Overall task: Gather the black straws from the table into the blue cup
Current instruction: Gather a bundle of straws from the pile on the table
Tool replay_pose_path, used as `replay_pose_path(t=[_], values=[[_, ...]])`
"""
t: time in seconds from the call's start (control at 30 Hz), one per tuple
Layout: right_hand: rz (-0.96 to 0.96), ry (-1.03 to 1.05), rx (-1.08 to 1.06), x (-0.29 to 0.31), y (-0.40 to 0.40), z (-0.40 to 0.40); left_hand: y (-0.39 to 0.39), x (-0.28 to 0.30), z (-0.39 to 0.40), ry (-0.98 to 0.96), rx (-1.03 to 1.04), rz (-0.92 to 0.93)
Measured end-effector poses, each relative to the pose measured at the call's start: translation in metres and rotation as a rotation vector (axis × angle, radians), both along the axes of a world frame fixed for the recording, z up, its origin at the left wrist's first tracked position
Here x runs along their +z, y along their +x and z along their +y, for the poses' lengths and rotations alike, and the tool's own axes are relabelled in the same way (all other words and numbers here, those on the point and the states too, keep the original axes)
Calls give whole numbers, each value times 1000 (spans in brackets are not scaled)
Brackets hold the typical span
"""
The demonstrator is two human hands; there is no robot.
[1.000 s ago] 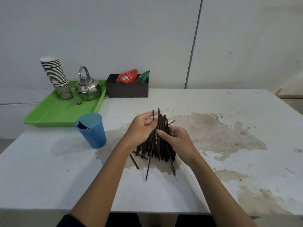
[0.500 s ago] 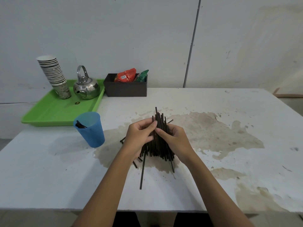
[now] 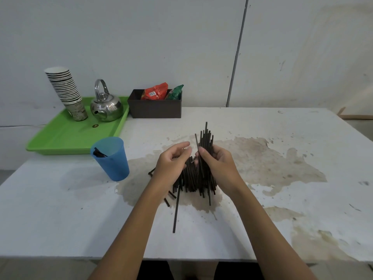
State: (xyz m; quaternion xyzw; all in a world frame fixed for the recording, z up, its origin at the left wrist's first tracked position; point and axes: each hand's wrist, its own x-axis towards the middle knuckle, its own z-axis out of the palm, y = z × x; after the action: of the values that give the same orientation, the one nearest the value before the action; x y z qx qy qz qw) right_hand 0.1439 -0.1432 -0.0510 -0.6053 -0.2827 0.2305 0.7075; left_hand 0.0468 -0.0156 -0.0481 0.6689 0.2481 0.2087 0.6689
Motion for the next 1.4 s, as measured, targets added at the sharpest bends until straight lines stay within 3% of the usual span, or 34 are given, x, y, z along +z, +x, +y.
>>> replay_pose_path(t=[0.3, 0.77, 0.9, 1.03, 1.17, 1.4], values=[[83, 88, -118, 1, 16, -7, -10, -21, -46, 362, -184, 158], [214, 149, -111, 3, 14, -8, -7, -18, -50, 203, -14, 110], [345, 171, -29, 4, 8, -3, -4, -21, -50, 191, 66, 61], [474, 182, -89, 7, 4, 1, -3, -22, -51, 206, 37, 57], [462, 179, -105, 7, 7, -3, -10, -21, -43, 192, -83, 99], [441, 224, -15, 1, 3, -6, -11, -11, -41, 63, -2, -2]])
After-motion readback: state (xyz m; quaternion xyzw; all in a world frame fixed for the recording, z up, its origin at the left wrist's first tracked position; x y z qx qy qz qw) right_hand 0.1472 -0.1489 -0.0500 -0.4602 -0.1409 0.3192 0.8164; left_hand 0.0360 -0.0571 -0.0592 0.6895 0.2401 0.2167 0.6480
